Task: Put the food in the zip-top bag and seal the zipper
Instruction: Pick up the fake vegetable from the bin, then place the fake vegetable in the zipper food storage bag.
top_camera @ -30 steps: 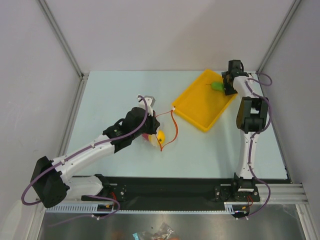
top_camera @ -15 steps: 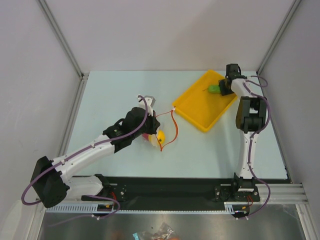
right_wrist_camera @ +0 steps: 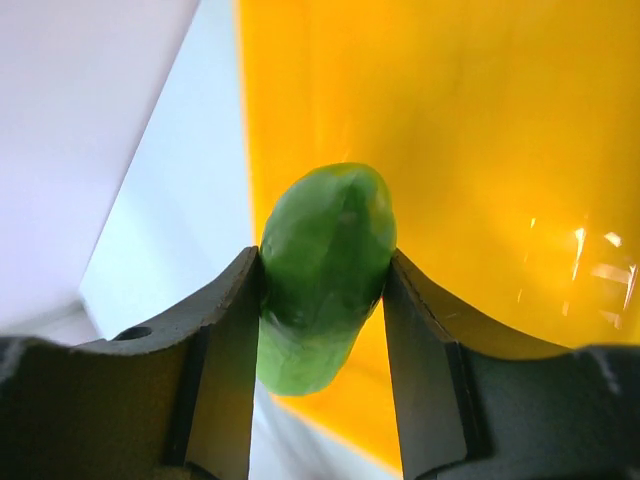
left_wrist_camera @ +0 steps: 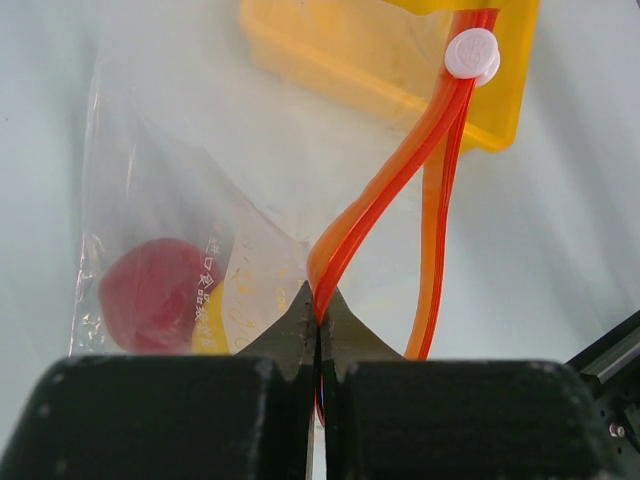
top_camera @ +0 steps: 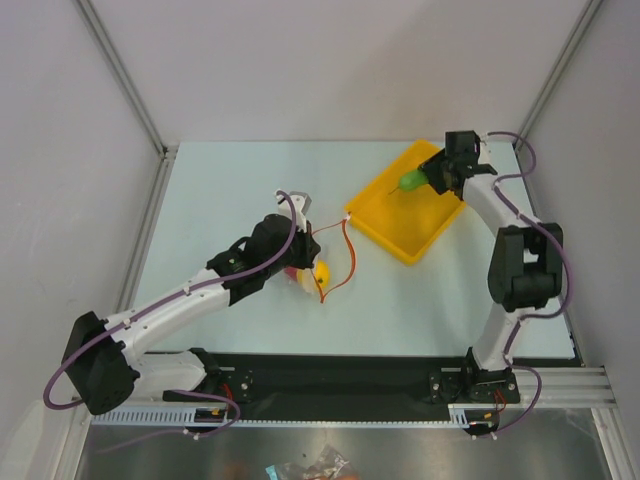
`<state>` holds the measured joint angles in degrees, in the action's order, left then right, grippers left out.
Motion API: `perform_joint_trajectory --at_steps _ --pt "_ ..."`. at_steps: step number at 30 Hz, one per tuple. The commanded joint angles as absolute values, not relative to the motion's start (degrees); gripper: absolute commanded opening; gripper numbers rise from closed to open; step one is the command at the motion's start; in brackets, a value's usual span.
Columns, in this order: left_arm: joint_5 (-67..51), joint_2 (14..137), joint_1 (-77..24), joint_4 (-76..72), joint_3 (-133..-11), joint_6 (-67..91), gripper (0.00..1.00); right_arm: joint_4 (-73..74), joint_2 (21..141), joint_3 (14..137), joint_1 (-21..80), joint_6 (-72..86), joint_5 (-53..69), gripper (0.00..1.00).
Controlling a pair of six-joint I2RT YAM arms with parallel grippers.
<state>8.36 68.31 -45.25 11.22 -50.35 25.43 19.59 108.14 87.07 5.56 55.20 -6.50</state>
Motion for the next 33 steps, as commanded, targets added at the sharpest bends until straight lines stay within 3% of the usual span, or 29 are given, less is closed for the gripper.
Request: perform_joint_trajectory --at_steps 1,3,6,11,16,17,18,19,25,33 --pt "7.9 67.2 -45.5 9.3 -50.4 25.9 0.00 13.3 95.3 77.5 8.4 51.7 -1.3 0.17" --pt "7.6 66.9 -45.4 9.3 -50.4 25.8 0.00 6.6 89.9 68.3 10.2 51.7 4.7 0.14" --pt "7.0 66.6 -45.5 9.2 -50.3 26.0 0.00 1.8 78.8 60.2 15.5 48.4 4.6 0.13" --pt "7.0 66.5 -45.5 9.1 -50.3 26.3 0.00 0.6 67.3 54.0 22.1 35.7 2.4 0.08" --pt "6.2 66.4 -45.5 8.7 -50.1 26.7 0.00 -15.8 59.2 41.2 25.0 30.9 11.4 0.09" --pt "5.9 66.4 -45.5 8.6 -50.2 26.8 0.00 -17.9 58.4 39.1 25.4 30.9 12.8 0.08" --pt "5.6 66.4 -45.5 8.7 -50.1 26.9 0.00 -20.0 56.9 38.7 26.1 29.3 15.1 0.00" --pt "5.5 66.3 -45.5 8.7 -50.2 26.9 0.00 -20.3 56.3 38.6 29.1 27.8 15.0 0.00" --pt "0.4 66.6 -45.5 9.8 -51.3 28.6 0.00 -18.6 52.7 38.3 45.8 13.3 -3.5 0.00" --pt "-8.9 64.1 -45.5 9.5 -51.7 30.4 0.00 -26.5 56.4 37.4 54.2 7.3 -21.4 0.00"
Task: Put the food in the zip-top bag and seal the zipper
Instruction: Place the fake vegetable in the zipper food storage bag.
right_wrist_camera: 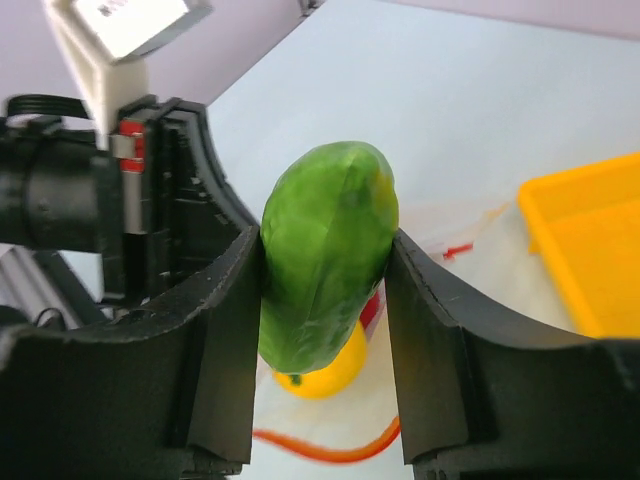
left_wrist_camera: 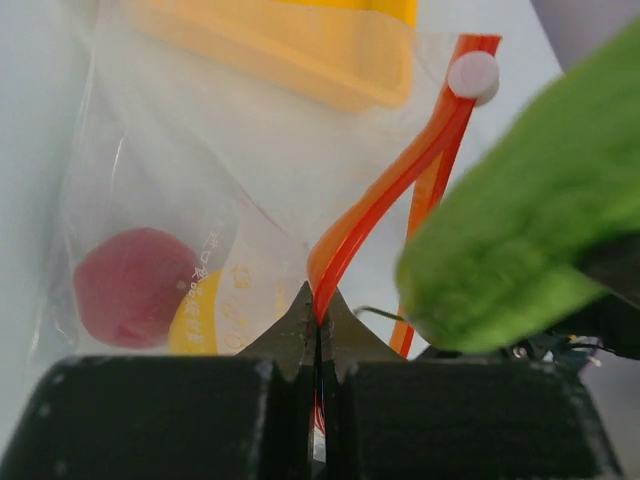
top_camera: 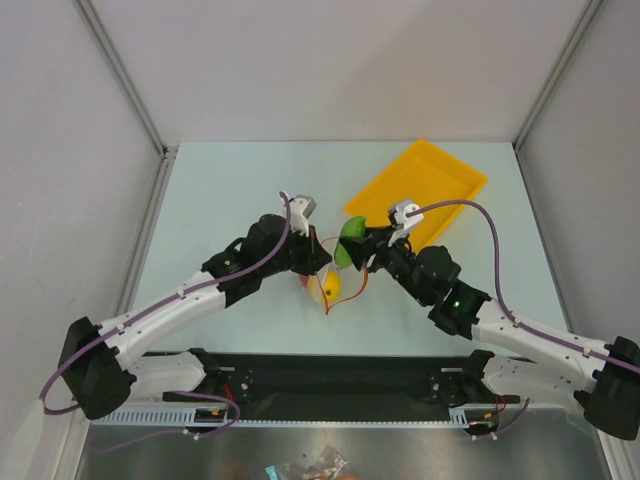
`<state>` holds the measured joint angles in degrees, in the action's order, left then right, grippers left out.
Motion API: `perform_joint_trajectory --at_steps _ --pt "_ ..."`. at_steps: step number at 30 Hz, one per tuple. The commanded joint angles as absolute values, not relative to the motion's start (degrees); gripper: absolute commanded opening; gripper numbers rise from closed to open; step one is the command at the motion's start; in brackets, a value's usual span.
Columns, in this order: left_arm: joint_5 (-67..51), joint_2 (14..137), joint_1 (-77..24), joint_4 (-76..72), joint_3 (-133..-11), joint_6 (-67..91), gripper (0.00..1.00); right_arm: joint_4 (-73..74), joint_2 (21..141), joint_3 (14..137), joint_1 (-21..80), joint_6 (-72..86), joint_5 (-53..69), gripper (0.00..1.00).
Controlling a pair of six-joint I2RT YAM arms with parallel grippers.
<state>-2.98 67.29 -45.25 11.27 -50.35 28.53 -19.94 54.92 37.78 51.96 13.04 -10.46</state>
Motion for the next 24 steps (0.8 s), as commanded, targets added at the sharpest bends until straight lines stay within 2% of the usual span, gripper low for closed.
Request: perform_joint_trajectory --at_steps 1,7,9,13,15,17,18,20,21,22,24 --pt "-9.6 63.2 -45.5 9.8 -51.9 30.7 0.00 -28.0 56.9 36.1 55.0 6.2 -22.8 0.00" --pt "-16.4 61.3 -44.9 8.5 -51.9 34.1 0.00 -50.2 59.5 27.6 59.9 -6.1 -30.5 0.00" --pt "-19.5 61.5 -44.2 7.0 -51.6 36.4 0.00 -60.8 60.3 22.8 59.8 -8.1 -29.4 0.00" --pt "-22.8 62.6 -43.5 2.3 -49.1 41.4 0.01 -68.3 62.8 19.6 59.8 -8.4 -25.2 0.00" --pt "-24.8 63.1 -42.9 0.3 -48.4 43.1 0.00 -69.8 64.2 18.8 59.9 -7.8 -22.9 0.06" --pt "-25.1 63.2 -42.8 -1.4 -48.5 44.3 0.00 -71.8 65.9 18.5 59.9 -6.4 -19.6 0.16" --pt "-24.6 63.0 -42.7 -1.1 -48.6 44.4 0.00 -71.8 66.1 18.9 59.9 -6.0 -18.8 0.29" --pt "-23.8 62.6 -42.5 -0.6 -49.0 44.1 0.00 -69.2 65.8 19.7 60.5 -5.1 -19.6 0.47" --pt "-22.9 62.2 -42.3 -0.4 -49.2 43.9 0.00 -67.6 65.4 20.3 60.8 -4.7 -20.7 0.73" --pt "-22.2 61.3 -42.0 -0.4 -49.2 43.7 0.00 -62.8 64.6 22.0 60.9 -4.7 -21.4 0.82" --pt "-19.3 60.6 -41.3 1.6 -49.1 42.6 0.00 -56.5 61.4 23.9 61.3 -5.0 -20.5 0.89"
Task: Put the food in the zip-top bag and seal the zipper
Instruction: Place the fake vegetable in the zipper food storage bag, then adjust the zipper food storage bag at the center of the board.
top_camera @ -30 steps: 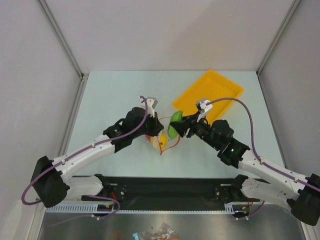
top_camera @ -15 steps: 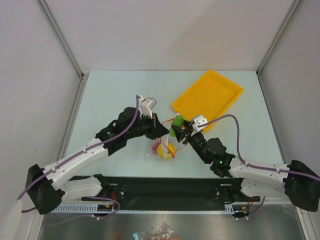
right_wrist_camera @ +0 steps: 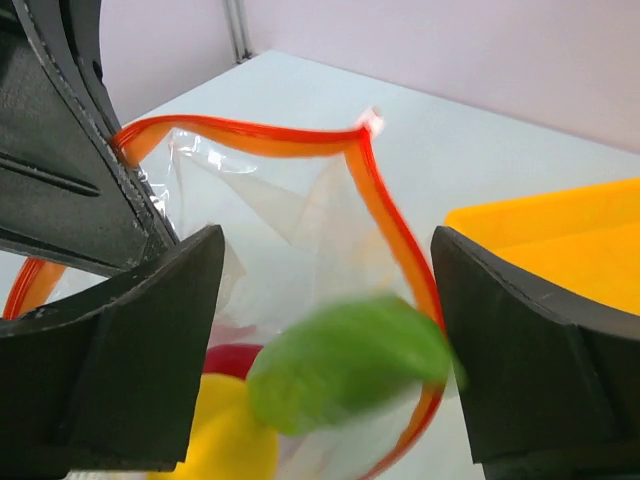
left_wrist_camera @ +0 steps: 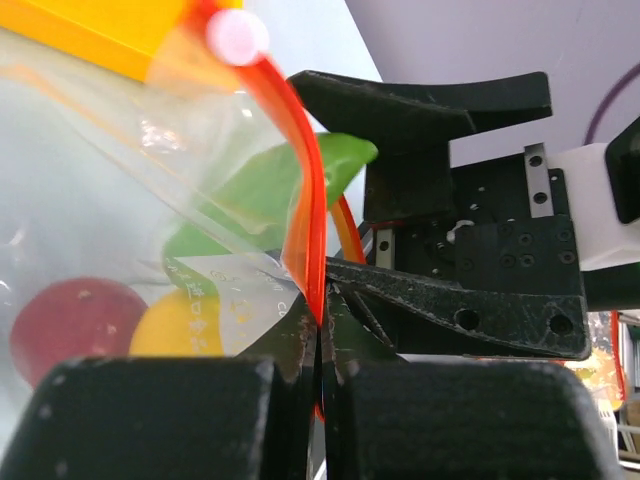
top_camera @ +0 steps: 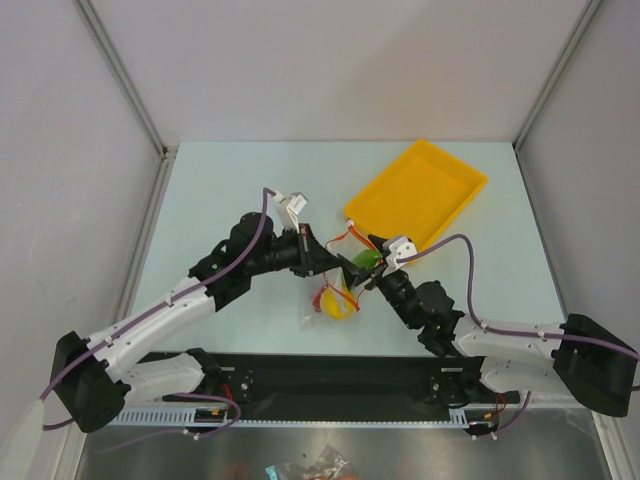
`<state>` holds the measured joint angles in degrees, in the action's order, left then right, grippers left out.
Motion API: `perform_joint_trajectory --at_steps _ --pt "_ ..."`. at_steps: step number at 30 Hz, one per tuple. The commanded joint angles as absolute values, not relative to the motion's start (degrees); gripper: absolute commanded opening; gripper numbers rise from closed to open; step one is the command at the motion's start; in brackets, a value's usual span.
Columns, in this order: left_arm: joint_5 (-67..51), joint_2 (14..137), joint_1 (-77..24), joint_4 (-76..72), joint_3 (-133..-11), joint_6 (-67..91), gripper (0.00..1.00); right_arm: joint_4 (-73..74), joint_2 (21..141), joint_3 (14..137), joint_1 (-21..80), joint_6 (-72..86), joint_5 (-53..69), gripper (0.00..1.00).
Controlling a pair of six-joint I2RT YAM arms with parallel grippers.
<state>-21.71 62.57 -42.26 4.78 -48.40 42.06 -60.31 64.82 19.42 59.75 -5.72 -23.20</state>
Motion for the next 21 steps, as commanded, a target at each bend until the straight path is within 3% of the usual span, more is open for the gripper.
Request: perform_joint_trajectory --at_steps 1,7,16,21 --pt "-18.4 60.1 -41.0 2.5 -49.2 42.2 0.00 -53.3 60.2 25.0 61.4 -4.7 -20.2 0.89" --pt "-12.9 61.1 -39.2 3.7 -48.4 38.5 0.00 -30.6 54.1 32.7 61.4 1.0 -24.8 0.88" --pt "-3.9 59.1 -38.8 4.0 -47.3 36.4 0.00 -12.8 55.6 42.4 60.6 7.7 -30.1 0.81" --pt "1.5 56.1 -37.8 4.5 -45.6 35.9 0.00 -8.4 56.1 43.9 56.4 13.8 -26.6 0.65"
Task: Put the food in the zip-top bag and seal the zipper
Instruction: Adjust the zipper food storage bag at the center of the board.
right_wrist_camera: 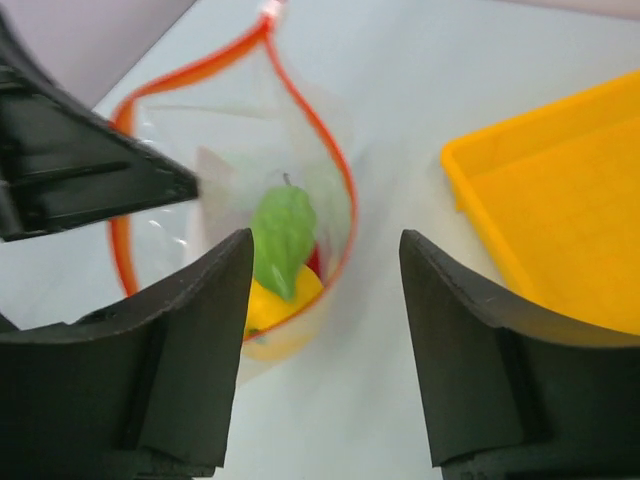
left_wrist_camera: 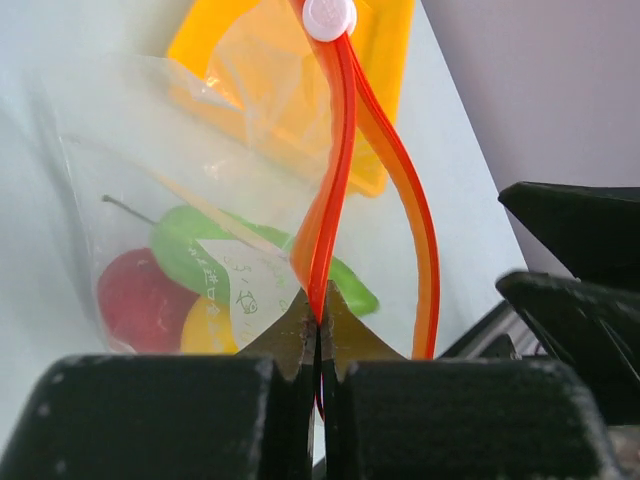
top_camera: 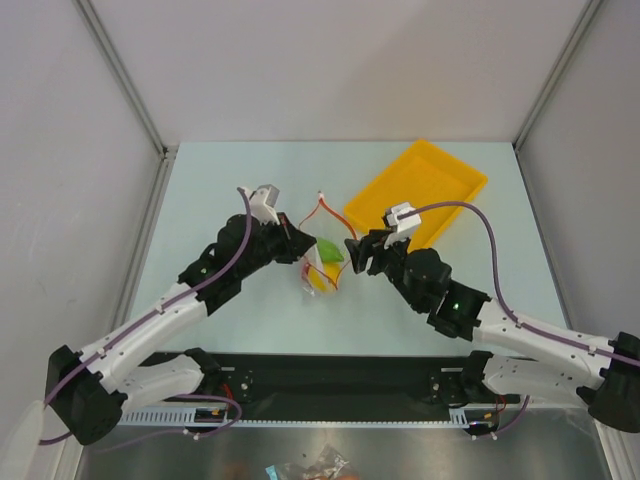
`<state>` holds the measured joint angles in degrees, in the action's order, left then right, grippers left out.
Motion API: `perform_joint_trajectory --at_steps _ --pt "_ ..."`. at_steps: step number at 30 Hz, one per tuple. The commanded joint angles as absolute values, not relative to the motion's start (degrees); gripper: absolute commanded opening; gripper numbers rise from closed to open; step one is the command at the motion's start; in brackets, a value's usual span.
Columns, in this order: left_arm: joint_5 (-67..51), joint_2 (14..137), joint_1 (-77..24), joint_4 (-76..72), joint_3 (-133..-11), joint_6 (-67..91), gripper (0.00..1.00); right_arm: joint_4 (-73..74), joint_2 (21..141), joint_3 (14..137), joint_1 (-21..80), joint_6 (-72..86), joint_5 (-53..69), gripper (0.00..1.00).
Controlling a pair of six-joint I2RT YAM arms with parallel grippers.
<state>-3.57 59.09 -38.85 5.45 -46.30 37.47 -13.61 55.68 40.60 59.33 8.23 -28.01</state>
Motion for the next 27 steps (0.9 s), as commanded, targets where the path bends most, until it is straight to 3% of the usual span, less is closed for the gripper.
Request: perform_joint_trajectory --at_steps 1,7,10,16,21,27 --pt "2.0 54.9 -37.7 4.5 -45.1 35.7 0.00 -6.0 56.8 45.1 54.9 15.0 -23.5 0.63" --pt "3.4 53.9 -37.5 5.0 -45.0 35.2 0.00 -2.8 61.2 46.9 44.8 21.8 -7.7 0.59" --pt "1.9 54.7 -37.5 4.8 -45.4 35.1 0.00 -3.2 63.2 47.7 44.5 21.6 -3.3 0.60" --pt "-2.7 57.2 -37.5 4.9 -46.5 35.2 0.00 -5.8 62.9 46.4 44.6 21.3 -1.5 0.59" --pt "-2.3 57.3 -37.5 4.6 -46.2 35.2 0.00 -3.9 66.2 48.1 44.9 21.3 -1.1 0.50" --pt "-3.6 58.4 -37.6 5.2 -46.8 34.7 0.00 -2.3 69.9 50.1 46.1 21.4 -1.7 0.47"
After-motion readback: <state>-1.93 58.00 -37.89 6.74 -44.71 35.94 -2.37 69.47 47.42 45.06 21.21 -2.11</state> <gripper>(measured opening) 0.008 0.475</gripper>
